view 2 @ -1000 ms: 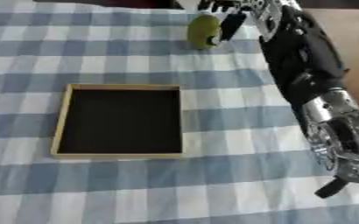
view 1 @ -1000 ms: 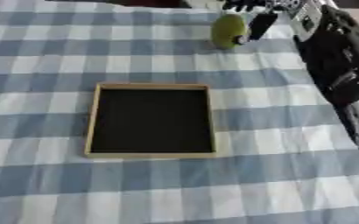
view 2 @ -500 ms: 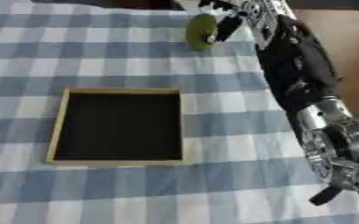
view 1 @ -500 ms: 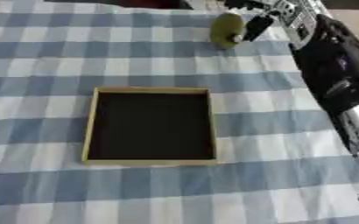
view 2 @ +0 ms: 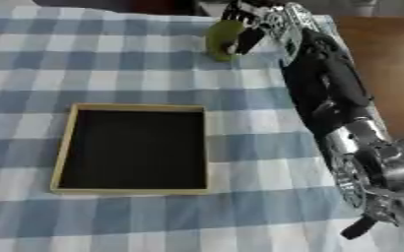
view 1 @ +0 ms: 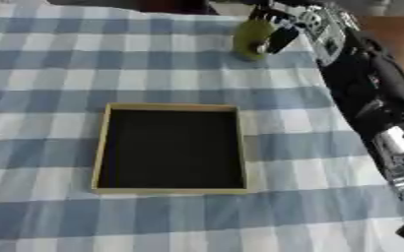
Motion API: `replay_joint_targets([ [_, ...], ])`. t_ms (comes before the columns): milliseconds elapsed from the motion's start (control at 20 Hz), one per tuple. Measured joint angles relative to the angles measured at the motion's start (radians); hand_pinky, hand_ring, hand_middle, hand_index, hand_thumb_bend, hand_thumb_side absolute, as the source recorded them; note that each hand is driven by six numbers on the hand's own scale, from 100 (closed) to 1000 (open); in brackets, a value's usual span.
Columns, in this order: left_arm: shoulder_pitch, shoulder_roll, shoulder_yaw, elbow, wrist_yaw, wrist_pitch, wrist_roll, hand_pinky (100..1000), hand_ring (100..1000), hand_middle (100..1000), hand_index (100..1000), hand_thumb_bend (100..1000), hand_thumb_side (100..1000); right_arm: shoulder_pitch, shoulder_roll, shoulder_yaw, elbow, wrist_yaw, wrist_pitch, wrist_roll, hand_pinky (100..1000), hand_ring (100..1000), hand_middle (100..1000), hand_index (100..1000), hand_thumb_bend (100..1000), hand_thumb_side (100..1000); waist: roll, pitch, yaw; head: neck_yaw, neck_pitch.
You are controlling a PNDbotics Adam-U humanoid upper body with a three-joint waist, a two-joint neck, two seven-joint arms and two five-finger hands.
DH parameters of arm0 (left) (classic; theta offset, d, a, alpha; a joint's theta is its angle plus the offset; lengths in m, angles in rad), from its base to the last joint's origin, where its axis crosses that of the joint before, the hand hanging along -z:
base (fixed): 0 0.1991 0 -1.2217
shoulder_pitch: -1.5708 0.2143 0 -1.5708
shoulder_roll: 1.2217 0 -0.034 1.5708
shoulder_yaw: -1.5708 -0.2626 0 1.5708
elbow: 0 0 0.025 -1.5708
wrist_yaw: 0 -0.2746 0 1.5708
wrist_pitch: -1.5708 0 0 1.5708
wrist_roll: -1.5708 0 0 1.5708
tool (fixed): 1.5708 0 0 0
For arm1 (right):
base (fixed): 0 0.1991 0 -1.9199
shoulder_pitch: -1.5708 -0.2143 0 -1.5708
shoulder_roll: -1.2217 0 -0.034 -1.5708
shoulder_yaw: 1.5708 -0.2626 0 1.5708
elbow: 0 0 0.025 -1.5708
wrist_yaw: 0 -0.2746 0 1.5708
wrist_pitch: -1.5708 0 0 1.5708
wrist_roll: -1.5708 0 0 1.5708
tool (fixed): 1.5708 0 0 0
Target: Pick up objects on the table and place them in the box.
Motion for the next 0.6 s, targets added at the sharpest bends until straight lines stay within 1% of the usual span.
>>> replay_joint_targets([
  [100,0.000,0.000,0.000,0.000,0.000,0.000,0.000,679,506,746,844,100,567,0.000,0.000,0.000,0.000,-0.005,-0.007,0.011,741,671,561,666,203,100,0.000,0.000,-0.002,0.000,0.000],
  [150,0.000,0.000,0.000,0.000,0.000,0.000,0.000,679,506,746,844,100,568,0.000,0.000,0.000,0.000,-0.010,-0.010,0.014,731,653,547,652,191,100,0.000,0.000,-0.002,0.000,0.001],
  [200,0.000,0.000,0.000,0.000,0.000,0.000,0.000,679,506,746,844,100,568,0.000,0.000,0.000,0.000,-0.018,-0.011,0.015,731,653,547,651,189,100,0.000,-0.001,-0.004,0.001,0.003],
  [300,0.000,0.000,0.000,0.000,0.000,0.000,-0.001,680,506,746,844,100,568,0.000,0.000,0.000,0.000,-0.034,-0.013,0.015,715,626,510,603,165,100,0.000,-0.003,-0.006,0.001,0.009],
  [400,0.001,0.000,0.000,0.000,0.000,0.002,-0.002,680,507,746,844,100,567,0.001,0.000,0.001,0.000,-0.050,-0.016,0.011,709,613,493,582,145,100,0.000,-0.008,-0.007,0.001,0.013],
  [450,0.002,0.000,0.000,0.000,0.000,0.003,-0.002,680,507,746,844,100,567,0.001,0.000,0.004,0.000,-0.057,-0.019,0.009,704,599,465,546,107,100,0.000,-0.012,-0.008,0.002,0.017],
  [600,0.004,0.000,0.000,-0.001,0.000,0.007,-0.002,680,508,746,844,100,566,0.008,-0.001,0.013,-0.001,-0.084,-0.034,-0.002,688,571,423,494,100,100,-0.001,-0.023,-0.014,0.006,0.027],
])
